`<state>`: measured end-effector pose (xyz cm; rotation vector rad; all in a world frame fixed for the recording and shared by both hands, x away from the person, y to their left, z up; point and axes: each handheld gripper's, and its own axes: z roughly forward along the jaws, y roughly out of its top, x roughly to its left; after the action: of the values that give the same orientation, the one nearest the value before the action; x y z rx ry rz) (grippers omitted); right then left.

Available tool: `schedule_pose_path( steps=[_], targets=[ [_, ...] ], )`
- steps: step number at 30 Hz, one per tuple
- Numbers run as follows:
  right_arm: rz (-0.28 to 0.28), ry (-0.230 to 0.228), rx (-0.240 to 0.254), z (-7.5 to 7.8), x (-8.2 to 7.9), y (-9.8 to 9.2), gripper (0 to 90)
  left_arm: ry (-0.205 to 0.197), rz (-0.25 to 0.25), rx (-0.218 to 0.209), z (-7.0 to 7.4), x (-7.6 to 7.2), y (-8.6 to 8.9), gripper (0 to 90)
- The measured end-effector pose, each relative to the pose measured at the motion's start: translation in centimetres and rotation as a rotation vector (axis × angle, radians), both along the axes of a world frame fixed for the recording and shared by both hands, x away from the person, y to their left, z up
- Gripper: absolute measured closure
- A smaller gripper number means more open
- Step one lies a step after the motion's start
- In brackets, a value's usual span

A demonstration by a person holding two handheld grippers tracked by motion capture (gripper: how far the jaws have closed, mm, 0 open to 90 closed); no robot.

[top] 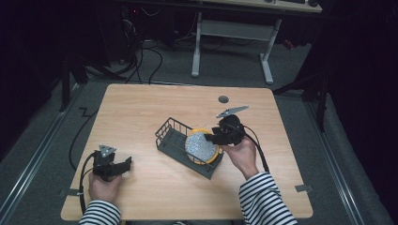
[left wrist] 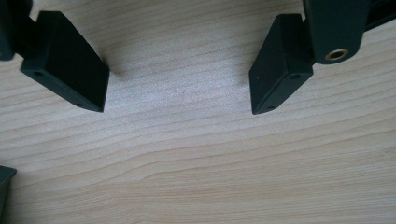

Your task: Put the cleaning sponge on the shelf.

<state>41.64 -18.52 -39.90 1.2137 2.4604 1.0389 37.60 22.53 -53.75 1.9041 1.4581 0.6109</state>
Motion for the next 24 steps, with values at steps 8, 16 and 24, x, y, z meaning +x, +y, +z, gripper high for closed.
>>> schedule_pose_path(
  steps=[8, 16, 24],
  targets=[
    [-0.083, -0.047, 0.067, 0.7, -0.6, -3.1, 46.2, 0.0, 0.0, 0.0, 0.0, 0.0, 0.0, 20.4],
    [-0.195, -0.076, 0.094, 0.9, -1.9, -7.2, 46.5, 0.003, -0.003, 0.002, 0.0, 0.0, 0.0, 20.5],
    [-0.265, -0.109, 0.127, 0.8, -3.3, -10.4, 45.0, 0.0, -0.003, -0.002, 0.0, 0.0, 0.0, 20.5]
  ],
)
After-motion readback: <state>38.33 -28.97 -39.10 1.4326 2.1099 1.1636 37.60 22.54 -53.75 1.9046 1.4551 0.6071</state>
